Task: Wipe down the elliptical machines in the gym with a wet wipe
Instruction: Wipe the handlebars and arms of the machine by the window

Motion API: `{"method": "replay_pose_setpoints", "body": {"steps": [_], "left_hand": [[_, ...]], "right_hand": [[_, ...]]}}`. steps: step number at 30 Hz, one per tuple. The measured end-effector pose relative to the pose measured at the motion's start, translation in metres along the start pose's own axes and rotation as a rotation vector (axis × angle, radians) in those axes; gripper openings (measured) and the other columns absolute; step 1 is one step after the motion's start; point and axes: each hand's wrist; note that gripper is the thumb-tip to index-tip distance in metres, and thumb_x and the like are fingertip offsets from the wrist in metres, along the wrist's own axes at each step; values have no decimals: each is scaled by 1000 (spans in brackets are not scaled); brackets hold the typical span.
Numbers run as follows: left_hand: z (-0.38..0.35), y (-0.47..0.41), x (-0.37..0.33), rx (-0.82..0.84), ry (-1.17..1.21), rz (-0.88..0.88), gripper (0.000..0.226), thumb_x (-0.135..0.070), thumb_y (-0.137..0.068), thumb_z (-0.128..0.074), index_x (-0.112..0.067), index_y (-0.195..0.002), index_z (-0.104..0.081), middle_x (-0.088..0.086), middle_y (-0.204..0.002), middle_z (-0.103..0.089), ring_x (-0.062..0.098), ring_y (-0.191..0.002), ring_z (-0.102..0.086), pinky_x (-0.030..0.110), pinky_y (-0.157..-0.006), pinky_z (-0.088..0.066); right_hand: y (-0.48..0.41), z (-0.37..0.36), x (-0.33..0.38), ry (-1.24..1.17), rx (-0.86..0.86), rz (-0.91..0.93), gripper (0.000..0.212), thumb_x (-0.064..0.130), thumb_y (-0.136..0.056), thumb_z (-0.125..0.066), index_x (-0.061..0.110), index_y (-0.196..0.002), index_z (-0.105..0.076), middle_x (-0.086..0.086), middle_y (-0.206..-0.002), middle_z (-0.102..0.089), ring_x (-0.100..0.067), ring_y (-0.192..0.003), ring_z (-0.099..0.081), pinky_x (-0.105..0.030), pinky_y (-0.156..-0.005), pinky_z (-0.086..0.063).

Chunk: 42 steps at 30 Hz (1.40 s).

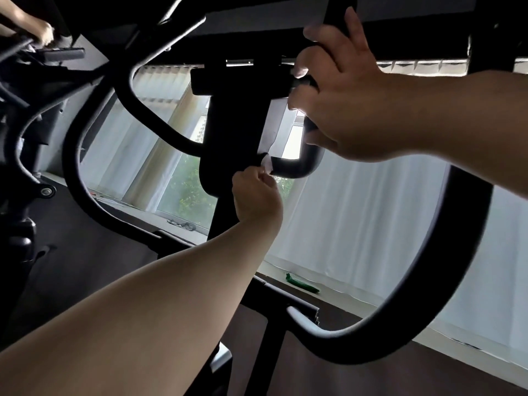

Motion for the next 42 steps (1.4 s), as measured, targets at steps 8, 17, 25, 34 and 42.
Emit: {"method": "replay_pose_setpoints", "body": {"steps": [8, 17, 25, 34, 42], "left_hand": [[-12, 17, -22, 49, 339, 387, 35, -29, -106, -51, -2, -108, -74, 10, -98, -75, 26, -95, -71, 22, -69, -50], [-11, 31, -30, 29, 654, 483, 14, -17, -95, -66, -10, -85, -73, 1, -69, -69, 19, -70, -65, 32, -71, -53], [2, 42, -61, 12, 694, 722, 22, -7, -103, -53, -6, -90, -70, 1, -77, -78, 19, -83, -75, 16, -75, -55], [7, 37, -74, 101, 846, 882, 15, 0, -98, -57, 0, -109, -67, 5, -93, -76, 2, -60, -68, 12, -60, -53], [29, 33, -82, 310, 828, 873, 14, 2, -97, -51, -9, -100, -60, 5, -87, -65, 14, -69, -63, 26, -77, -60]], "right_hand": [[1, -4, 0, -14, -35, 3, 39, 21, -84, -70, -6, -111, -62, -34, -126, -49, -59, -138, -30, -79, -110, -5], [1, -5, 2, -19, -32, -5, 37, 17, -80, -72, -6, -108, -62, -34, -125, -49, -59, -139, -29, -81, -109, -6], [1, -7, 2, -12, -6, -28, 33, 12, -86, -63, -3, -115, -60, -31, -133, -44, -54, -145, -21, -78, -111, -1], [0, -7, 3, -51, 23, -34, 31, 10, -85, -65, -1, -114, -62, -31, -135, -44, -53, -146, -19, -76, -111, 3], [0, -11, 3, -49, -49, 13, 28, 4, -77, -68, -3, -104, -66, -31, -123, -52, -58, -137, -35, -83, -107, -10]]}}
Point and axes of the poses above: each hand's wrist, its own y-axis away from the middle knuckle, its own z-axis out of the back of the hand, x = y × z
